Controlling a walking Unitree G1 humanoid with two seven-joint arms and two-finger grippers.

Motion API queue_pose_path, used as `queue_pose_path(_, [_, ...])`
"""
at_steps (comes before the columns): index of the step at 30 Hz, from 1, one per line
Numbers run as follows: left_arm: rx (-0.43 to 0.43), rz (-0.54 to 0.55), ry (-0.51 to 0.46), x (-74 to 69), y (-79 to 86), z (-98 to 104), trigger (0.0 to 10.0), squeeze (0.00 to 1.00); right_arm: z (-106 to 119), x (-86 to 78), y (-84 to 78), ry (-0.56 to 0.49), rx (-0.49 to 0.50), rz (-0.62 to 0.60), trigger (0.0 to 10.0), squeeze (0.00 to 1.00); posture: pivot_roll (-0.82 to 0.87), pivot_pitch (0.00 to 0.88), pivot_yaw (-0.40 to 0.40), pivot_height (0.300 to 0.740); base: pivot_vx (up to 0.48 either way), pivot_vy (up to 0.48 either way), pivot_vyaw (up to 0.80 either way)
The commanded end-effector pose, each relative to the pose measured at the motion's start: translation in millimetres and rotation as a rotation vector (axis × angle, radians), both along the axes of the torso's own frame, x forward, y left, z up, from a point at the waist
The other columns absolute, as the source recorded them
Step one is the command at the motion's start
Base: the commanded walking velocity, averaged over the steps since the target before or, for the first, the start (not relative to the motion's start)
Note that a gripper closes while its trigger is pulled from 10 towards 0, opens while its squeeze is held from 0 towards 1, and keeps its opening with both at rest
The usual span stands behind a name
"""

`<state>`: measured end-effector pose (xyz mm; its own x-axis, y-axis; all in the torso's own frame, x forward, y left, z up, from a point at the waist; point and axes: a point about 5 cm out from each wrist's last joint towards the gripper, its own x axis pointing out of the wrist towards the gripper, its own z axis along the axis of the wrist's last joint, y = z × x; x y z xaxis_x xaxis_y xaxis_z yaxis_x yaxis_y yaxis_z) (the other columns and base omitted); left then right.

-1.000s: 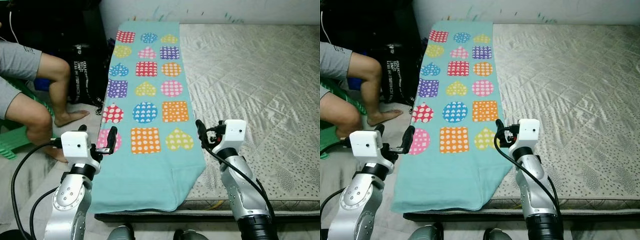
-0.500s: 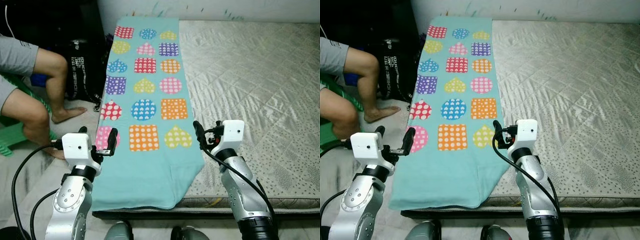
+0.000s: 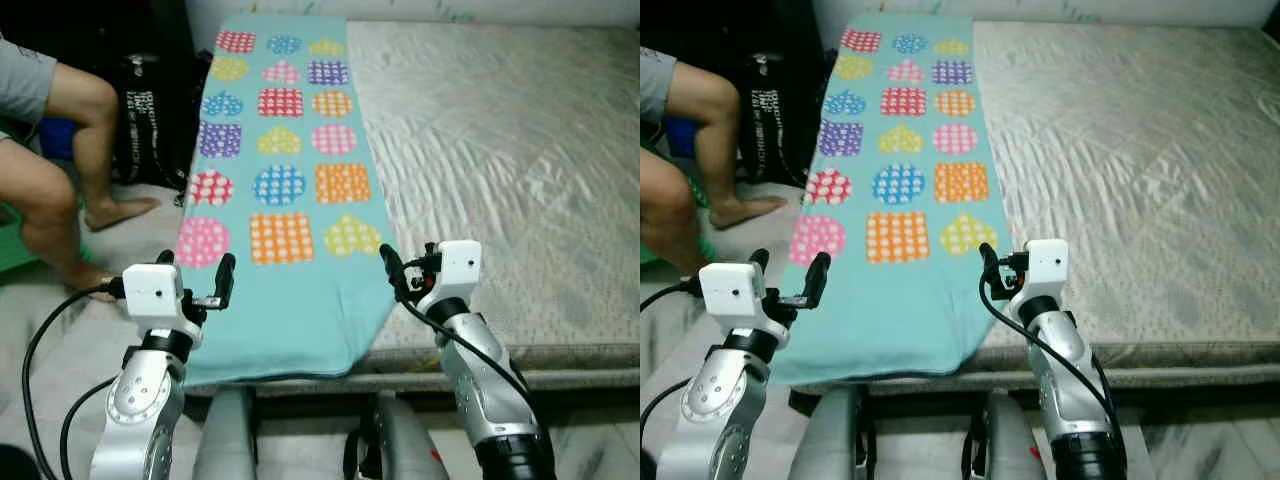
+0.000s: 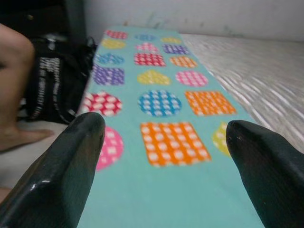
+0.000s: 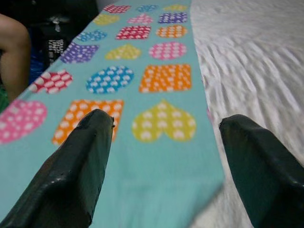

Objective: Clean up the room

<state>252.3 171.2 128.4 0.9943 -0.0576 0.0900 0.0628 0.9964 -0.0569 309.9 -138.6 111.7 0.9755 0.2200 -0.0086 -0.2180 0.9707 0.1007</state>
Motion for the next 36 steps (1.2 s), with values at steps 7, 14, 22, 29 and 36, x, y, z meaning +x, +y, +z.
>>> queue_pose_path(7, [0.000,0.015,0.004,0.6,-0.1,0.0,10.0,0.00,-2.1,0.7,2.0,0.004,-0.022,0.022,10.0,0.00,0.11,0.249,-0.019,0.553,0.000,0.000,0.00])
queue_pose_path(14, [-0.013,-0.002,-0.003,-0.2,-2.1,1.3,10.0,0.00,-2.2,1.6,5.3,0.002,-0.031,0.048,10.0,0.00,0.11,0.254,-0.022,0.553,0.000,0.000,0.00])
queue_pose_path(22, [-0.028,-0.023,-0.015,-1.2,-4.6,3.3,10.0,0.00,1.3,0.6,13.2,-0.031,-0.043,0.111,10.0,0.00,0.11,0.267,-0.028,0.553,0.000,0.000,0.00])
queue_pose_path(29, [-0.034,-0.030,-0.016,-1.8,-5.3,3.9,10.0,0.00,-0.1,0.8,16.4,-0.025,-0.043,0.127,10.0,0.00,0.11,0.276,-0.027,0.553,0.070,0.000,0.25])
queue_pose_path(36, [-0.034,-0.036,-0.017,-1.9,-5.5,4.3,10.0,0.00,-2.3,1.5,17.7,-0.012,-0.046,0.136,10.0,0.00,0.11,0.278,-0.025,0.553,0.268,0.000,0.00])
